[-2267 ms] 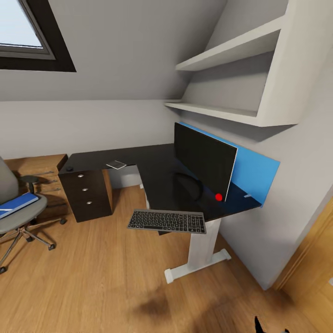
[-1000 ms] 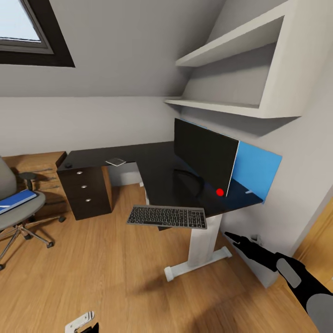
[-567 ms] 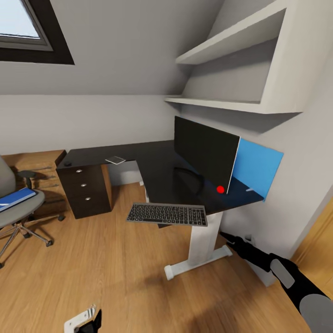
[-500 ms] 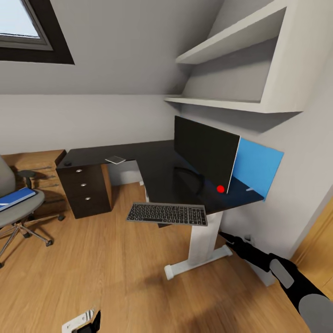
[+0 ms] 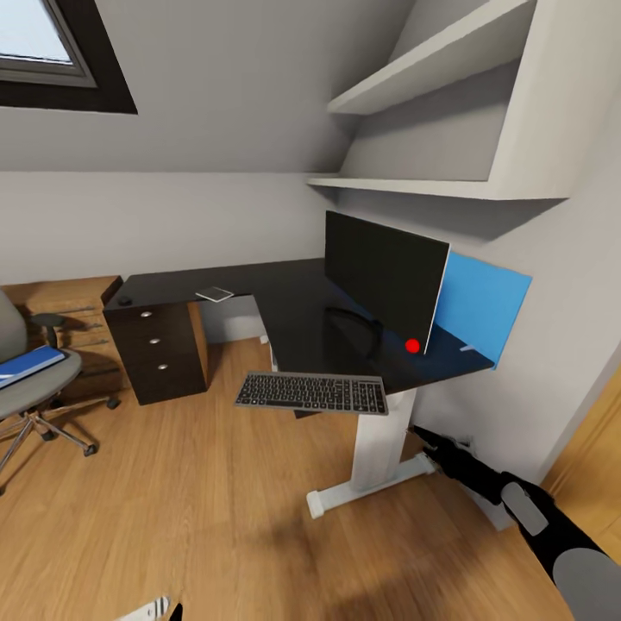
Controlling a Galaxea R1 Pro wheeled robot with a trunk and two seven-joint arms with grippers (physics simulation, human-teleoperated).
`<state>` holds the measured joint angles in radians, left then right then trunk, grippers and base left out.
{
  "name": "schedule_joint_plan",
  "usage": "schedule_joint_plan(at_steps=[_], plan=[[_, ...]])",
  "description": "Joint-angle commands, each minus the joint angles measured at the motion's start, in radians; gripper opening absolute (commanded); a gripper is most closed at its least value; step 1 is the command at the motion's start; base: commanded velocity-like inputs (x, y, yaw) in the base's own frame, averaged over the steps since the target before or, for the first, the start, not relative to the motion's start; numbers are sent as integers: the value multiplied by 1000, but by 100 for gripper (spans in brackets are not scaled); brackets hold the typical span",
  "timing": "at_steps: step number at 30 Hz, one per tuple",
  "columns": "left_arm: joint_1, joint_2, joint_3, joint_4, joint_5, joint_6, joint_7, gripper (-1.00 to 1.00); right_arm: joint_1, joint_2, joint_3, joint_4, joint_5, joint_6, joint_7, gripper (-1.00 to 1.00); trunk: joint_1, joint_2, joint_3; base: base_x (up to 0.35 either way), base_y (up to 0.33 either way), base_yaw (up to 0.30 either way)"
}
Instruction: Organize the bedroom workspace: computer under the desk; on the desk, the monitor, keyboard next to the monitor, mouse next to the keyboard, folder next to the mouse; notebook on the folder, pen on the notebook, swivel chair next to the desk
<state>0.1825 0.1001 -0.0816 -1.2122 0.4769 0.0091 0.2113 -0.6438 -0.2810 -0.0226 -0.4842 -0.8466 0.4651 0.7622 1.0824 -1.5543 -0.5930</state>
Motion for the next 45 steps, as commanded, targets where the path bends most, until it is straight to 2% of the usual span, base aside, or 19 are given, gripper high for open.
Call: schedule_joint_plan(at_steps=[1, 2, 3, 6, 10, 15, 23, 27, 38, 45], plan=[[0, 1, -3, 8, 8, 1, 8, 100, 0, 0, -32, 0, -7, 10, -5, 100, 4, -8, -4, 0, 0, 0], [0, 1, -3, 12, 8, 1, 8, 100, 0, 0, -49, 1, -7, 10, -8, 100, 8, -15, -7, 0, 0, 0], [0, 0, -3, 17, 8, 1, 8, 100, 0, 0, -84, 1, -8, 11, -11, 100, 12, -22, -10, 0, 0, 0], [0, -1, -3, 24, 8, 0, 9, 100, 0, 0, -156, 1, -8, 12, -18, 100, 19, -36, -17, 0, 0, 0], [0, -2, -4, 30, 6, -1, 9, 100, 0, 1, -189, 2, -9, 13, -33, 100, 19, -36, -17, 0, 0, 0], [0, -2, -4, 70, 5, -3, 10, 100, 0, 9, -191, 24, -8, 13, -47, 100, 19, -36, -17, 40, 0, 0], [0, -2, -4, 88, 5, -3, 10, 100, 0, 12, -191, 40, -7, 13, -52, 100, 19, -36, -17, 275, 0, 0], [0, -3, -4, 89, 5, -4, 10, 100, 0, 14, -190, 42, -5, 13, -92, 100, 19, -36, -17, 132, 0, 0], [0, -3, -5, 90, 5, -4, 8, 100, 0, 47, -183, 52, -2, 12, -114, 100, 19, -36, -17, 94, 55, 0], [0, -3, -6, 92, 5, -4, 8, 100, 0, 54, -183, 53, -2, 11, -113, 100, 19, -36, -17, 107, 93, 0]])
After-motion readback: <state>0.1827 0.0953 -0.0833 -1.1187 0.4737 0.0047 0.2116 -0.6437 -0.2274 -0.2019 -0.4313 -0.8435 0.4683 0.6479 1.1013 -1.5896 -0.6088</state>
